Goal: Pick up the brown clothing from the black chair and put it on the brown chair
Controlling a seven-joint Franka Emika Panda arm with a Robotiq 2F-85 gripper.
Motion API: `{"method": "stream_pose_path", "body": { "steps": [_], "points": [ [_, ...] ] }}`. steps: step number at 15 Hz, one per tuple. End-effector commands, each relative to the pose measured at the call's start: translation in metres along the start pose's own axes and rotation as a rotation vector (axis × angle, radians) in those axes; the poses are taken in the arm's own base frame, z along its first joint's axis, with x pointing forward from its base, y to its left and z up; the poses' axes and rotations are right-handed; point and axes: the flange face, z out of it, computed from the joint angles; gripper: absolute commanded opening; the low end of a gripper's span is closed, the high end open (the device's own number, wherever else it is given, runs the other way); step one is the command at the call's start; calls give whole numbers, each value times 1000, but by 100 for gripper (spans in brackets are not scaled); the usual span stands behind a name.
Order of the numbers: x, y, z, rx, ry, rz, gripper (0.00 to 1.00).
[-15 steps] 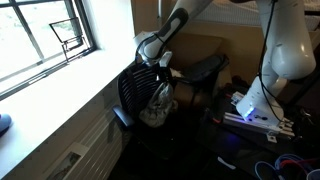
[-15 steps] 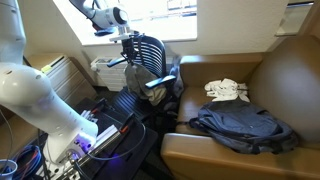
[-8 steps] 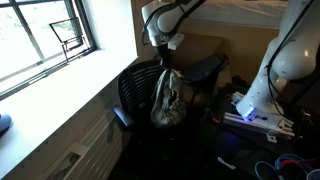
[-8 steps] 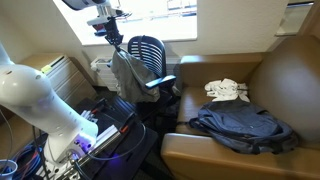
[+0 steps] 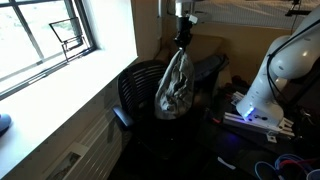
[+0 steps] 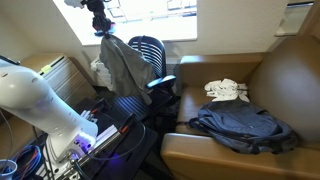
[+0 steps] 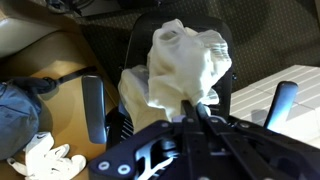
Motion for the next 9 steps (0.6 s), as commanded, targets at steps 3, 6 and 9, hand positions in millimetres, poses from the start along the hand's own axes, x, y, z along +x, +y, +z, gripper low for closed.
{"method": "stream_pose_path", "body": {
  "steps": [3, 6, 9],
  "points": [
    [-23, 85, 43, 49, -72, 112, 1],
    [-28, 83, 6, 53, 2, 140, 4],
    [-10, 86, -21, 12, 175, 186, 1]
  ]
}}
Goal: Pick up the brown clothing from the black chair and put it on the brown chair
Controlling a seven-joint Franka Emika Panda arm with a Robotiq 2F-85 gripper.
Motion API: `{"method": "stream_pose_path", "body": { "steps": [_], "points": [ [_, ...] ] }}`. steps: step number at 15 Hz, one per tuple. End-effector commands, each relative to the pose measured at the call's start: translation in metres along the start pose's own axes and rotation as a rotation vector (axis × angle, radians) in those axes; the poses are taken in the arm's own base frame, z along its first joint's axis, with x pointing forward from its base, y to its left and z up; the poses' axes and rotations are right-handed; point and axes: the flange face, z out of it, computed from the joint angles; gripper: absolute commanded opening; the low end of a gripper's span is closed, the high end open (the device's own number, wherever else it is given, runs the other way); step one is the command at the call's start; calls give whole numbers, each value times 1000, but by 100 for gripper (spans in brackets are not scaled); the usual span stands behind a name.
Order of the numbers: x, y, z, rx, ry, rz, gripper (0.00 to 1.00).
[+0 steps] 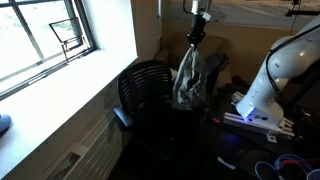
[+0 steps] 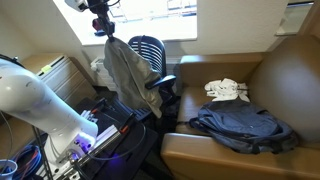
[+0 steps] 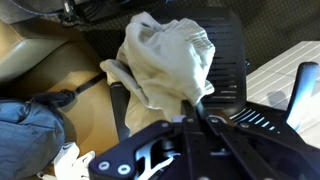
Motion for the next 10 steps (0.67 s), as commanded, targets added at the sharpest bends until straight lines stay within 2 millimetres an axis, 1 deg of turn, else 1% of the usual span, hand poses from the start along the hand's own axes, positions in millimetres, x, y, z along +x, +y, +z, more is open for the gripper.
{"method": "stream_pose_path", "body": {
  "steps": [1, 2, 3, 4, 5, 8, 9, 10],
  "points": [
    [29, 15, -39, 4, 175, 90, 1],
    [39, 33, -71, 49, 195, 144, 1],
    [39, 42, -88, 88, 192, 191, 1],
    [38, 49, -109, 129, 182, -4, 1],
    [39, 61, -132, 164, 194, -25, 1],
    [29, 101, -201, 275, 190, -163, 1],
    [28, 113, -224, 287, 195, -219, 1],
    [35, 116, -231, 293, 257, -7, 1]
  ]
}}
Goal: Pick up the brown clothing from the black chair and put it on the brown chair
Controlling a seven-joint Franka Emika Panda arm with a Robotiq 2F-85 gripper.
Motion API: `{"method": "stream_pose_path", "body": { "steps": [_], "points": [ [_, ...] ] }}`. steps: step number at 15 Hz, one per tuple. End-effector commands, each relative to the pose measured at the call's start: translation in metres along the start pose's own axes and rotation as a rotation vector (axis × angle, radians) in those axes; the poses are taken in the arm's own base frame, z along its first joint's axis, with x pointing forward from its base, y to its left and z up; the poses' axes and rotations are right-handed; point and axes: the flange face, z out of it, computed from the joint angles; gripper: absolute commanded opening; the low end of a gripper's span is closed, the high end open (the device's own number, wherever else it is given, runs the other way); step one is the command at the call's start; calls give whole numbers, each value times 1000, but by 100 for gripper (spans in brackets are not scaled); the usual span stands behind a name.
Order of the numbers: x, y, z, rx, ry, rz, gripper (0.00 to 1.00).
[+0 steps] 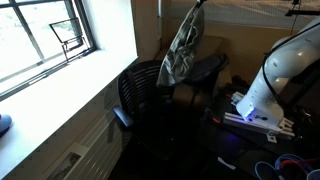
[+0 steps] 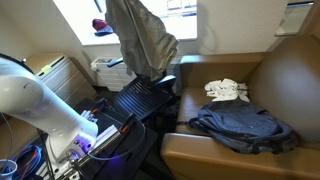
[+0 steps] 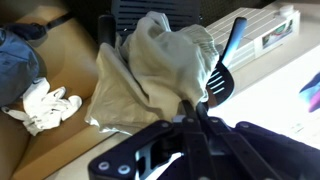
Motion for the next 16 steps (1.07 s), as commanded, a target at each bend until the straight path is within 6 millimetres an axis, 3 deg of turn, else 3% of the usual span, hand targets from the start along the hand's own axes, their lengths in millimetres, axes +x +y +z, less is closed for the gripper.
{"method": "stream_pose_path", "body": {
  "steps": [1, 2, 6, 7, 9, 13, 16],
  "points": [
    [18, 0, -26, 31, 123, 149, 1],
    [5, 9, -39, 25, 83, 83, 1],
    [7, 6, -38, 24, 85, 89, 1],
    [11, 16, -38, -9, 135, 117, 1],
    [26, 65, -57, -47, 263, 177, 1],
    [35, 165, -104, -50, 473, 341, 1],
    [42, 247, -112, -75, 626, 475, 1]
  ]
}}
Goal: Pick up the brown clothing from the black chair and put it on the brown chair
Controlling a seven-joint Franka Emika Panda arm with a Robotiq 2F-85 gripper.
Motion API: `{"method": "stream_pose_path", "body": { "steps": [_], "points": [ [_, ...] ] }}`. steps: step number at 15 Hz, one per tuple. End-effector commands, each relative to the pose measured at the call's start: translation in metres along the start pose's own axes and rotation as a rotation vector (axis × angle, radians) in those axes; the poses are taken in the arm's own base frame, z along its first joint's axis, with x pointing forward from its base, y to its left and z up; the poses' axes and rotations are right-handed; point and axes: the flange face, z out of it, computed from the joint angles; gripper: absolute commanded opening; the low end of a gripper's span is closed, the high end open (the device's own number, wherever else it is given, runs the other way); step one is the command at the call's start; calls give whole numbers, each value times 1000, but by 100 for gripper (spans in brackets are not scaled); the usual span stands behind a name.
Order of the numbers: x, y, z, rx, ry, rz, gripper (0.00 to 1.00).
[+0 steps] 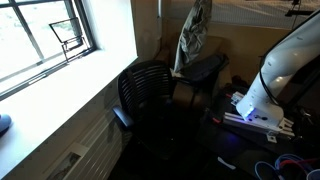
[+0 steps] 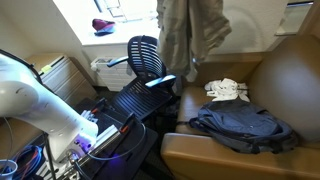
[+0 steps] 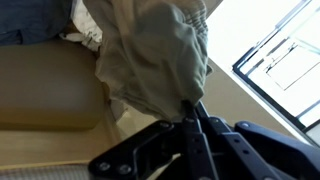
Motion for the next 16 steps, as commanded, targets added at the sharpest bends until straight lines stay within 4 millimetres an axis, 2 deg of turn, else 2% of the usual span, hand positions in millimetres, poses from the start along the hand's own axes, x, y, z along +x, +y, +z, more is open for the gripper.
{"method": "stream_pose_path", "body": {
  "steps": [1, 2, 4, 5, 7, 9, 12, 13, 15, 16],
  "points": [
    [47, 74, 19, -83, 156, 121, 1],
    [24, 46, 2, -24, 100, 83, 4],
    [35, 75, 17, -76, 131, 125, 1],
    [28, 72, 10, 43, 51, 135, 1],
    [32, 85, 9, 127, -8, 170, 1],
    [30, 126, 18, 154, -100, 229, 1],
    [19, 208, 19, 8, -215, 349, 1],
    [15, 232, 27, -31, -254, 358, 1],
    [0, 244, 48, -55, -352, 335, 1],
    [-5, 242, 63, -80, -390, 303, 1]
  ]
}}
